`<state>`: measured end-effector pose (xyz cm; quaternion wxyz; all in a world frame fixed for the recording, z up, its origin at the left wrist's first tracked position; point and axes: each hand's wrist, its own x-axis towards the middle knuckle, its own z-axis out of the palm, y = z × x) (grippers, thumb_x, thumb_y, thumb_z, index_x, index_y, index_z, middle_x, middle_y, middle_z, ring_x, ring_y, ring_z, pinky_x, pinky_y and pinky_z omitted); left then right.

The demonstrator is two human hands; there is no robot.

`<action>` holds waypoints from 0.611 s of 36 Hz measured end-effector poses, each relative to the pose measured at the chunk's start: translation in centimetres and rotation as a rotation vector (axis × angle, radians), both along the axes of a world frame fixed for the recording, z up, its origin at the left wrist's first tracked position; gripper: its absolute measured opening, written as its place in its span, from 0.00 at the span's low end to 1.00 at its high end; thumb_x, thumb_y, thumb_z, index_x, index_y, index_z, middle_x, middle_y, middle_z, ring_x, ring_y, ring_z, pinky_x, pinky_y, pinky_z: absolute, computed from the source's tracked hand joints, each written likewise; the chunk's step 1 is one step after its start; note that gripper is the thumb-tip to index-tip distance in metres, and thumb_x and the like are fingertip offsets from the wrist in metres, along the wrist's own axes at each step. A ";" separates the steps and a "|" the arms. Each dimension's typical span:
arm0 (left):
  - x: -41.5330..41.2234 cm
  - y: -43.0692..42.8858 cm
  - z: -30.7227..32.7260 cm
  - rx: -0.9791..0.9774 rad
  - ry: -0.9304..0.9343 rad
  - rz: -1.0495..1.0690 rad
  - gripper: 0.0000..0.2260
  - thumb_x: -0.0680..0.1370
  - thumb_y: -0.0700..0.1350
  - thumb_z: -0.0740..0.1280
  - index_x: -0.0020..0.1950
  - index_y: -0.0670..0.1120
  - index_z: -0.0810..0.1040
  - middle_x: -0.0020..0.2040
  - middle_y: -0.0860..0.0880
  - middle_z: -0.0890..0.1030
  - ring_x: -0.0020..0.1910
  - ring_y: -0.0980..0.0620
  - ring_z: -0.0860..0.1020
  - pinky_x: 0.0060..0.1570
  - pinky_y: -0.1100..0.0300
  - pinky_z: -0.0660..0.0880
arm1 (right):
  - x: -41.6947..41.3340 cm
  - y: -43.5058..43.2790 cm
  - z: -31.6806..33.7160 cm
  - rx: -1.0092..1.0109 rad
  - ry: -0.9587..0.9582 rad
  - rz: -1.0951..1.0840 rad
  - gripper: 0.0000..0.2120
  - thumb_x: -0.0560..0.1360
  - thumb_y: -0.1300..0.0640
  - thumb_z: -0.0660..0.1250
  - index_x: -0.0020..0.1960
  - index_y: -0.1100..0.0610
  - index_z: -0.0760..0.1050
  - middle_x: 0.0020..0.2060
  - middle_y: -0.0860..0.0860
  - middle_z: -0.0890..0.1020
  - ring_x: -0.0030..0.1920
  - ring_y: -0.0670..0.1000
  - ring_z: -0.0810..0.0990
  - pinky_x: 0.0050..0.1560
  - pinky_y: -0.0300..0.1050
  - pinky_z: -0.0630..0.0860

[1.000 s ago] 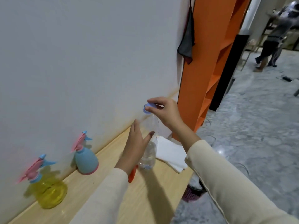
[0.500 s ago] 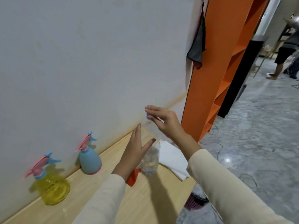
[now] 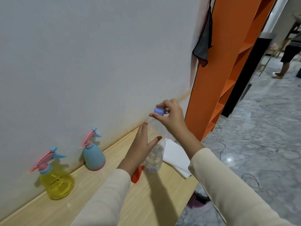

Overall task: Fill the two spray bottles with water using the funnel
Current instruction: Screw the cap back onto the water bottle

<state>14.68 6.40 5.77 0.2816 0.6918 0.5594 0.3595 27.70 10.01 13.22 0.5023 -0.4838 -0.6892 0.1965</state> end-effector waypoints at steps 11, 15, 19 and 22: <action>-0.5 0.4 0.2 -0.013 0.044 0.015 0.37 0.78 0.57 0.63 0.78 0.47 0.46 0.77 0.49 0.55 0.75 0.53 0.58 0.66 0.63 0.59 | -0.2 -0.4 -0.6 -0.216 0.284 0.120 0.14 0.76 0.63 0.66 0.61 0.60 0.74 0.57 0.56 0.80 0.54 0.47 0.78 0.54 0.33 0.75; -0.5 0.2 0.1 -0.025 0.031 0.002 0.37 0.78 0.57 0.63 0.78 0.46 0.46 0.77 0.49 0.54 0.75 0.53 0.56 0.66 0.63 0.58 | -0.4 -0.3 -0.6 -0.218 0.349 0.064 0.15 0.69 0.62 0.74 0.54 0.60 0.75 0.46 0.51 0.80 0.45 0.45 0.79 0.47 0.35 0.77; -0.5 0.3 0.5 -0.042 0.043 -0.009 0.38 0.78 0.58 0.63 0.78 0.45 0.45 0.78 0.48 0.52 0.76 0.52 0.55 0.67 0.62 0.57 | -1.1 -0.1 -0.7 -0.209 0.331 0.010 0.16 0.69 0.60 0.74 0.54 0.59 0.74 0.46 0.50 0.79 0.46 0.45 0.77 0.45 0.30 0.75; -0.2 0.3 0.9 -0.035 0.049 0.003 0.37 0.78 0.57 0.63 0.78 0.43 0.47 0.78 0.47 0.53 0.76 0.51 0.55 0.67 0.64 0.56 | -1.5 0.1 -0.4 -0.190 0.267 -0.045 0.16 0.70 0.57 0.74 0.56 0.60 0.76 0.48 0.52 0.80 0.45 0.46 0.77 0.42 0.26 0.73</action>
